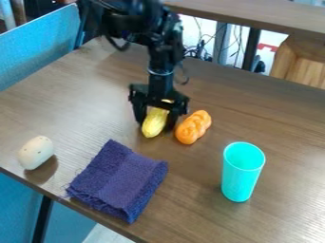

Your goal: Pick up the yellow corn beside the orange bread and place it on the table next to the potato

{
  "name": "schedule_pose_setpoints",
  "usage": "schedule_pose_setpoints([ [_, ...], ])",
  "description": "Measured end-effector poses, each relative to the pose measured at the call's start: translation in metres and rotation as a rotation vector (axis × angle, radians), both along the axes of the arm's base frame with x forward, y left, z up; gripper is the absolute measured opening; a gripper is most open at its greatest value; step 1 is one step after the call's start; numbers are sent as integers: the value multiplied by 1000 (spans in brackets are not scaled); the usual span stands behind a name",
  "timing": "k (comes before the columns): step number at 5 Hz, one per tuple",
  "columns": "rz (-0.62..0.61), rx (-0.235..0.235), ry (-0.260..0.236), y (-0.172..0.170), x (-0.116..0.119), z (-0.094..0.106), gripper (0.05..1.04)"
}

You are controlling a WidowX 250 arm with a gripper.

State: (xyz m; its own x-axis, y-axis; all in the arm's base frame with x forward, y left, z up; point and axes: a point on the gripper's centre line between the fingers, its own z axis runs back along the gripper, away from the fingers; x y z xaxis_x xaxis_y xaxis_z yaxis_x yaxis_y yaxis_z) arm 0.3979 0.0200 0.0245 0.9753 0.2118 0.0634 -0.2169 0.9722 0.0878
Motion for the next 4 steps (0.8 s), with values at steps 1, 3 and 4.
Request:
schedule_pose_setpoints([
  [1,4,17,6,0,3,-3,947],
  [3,-54,14,35,-6,-12,0,678],
  [4,-89,11,51,-6,-26,17,678],
])
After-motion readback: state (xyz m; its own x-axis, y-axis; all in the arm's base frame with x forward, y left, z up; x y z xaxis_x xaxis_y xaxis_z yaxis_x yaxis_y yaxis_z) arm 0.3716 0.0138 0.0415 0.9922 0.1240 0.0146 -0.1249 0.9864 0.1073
